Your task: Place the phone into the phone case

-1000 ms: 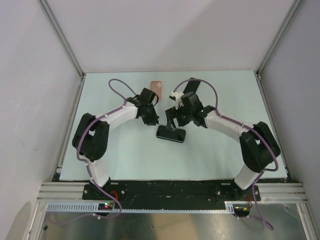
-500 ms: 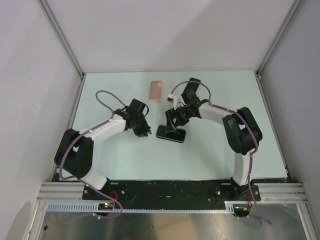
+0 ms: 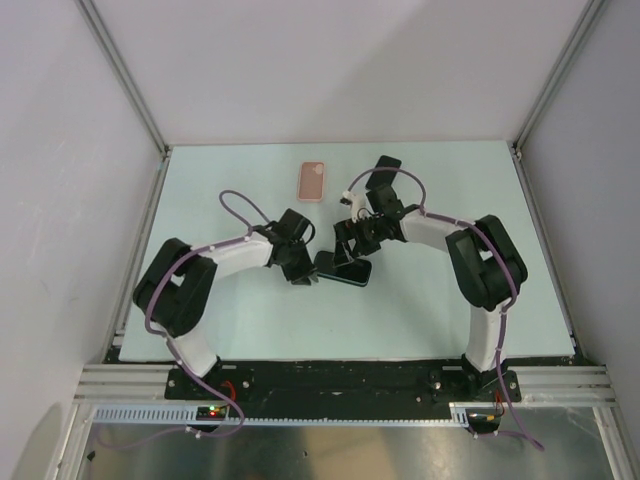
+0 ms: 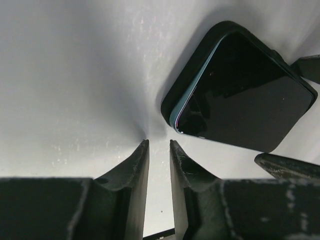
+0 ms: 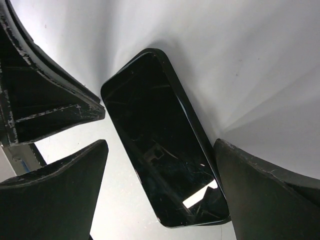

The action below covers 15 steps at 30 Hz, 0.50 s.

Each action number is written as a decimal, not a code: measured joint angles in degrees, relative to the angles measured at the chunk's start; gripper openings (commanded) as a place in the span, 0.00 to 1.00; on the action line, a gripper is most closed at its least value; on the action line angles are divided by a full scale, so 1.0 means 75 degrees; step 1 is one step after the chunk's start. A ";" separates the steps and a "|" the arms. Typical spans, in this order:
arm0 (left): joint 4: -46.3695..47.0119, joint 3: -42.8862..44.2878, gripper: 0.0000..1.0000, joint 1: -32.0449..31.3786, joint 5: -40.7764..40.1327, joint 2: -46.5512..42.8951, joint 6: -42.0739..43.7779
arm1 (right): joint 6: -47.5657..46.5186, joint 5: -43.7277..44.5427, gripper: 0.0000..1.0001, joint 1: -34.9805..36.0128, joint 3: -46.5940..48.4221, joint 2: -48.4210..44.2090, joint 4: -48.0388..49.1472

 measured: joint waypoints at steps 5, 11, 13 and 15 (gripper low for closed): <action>0.0114 0.0134 0.26 0.0003 0.0055 0.0245 -0.0061 | 0.0251 0.0251 0.94 0.0119 -0.0329 -0.0204 0.0396; 0.0015 0.0437 0.26 0.0102 0.0262 0.0525 -0.0076 | 0.0568 0.0883 0.93 0.0525 -0.0976 -0.0691 0.0813; 0.0020 0.0487 0.26 0.0201 0.0271 0.0571 -0.0076 | 0.0746 0.1032 0.93 0.0638 -0.1244 -0.0883 0.0947; 0.0038 0.0530 0.26 0.0350 0.0271 0.0600 -0.0073 | 0.0985 0.1207 0.92 0.0781 -0.1553 -0.1102 0.1110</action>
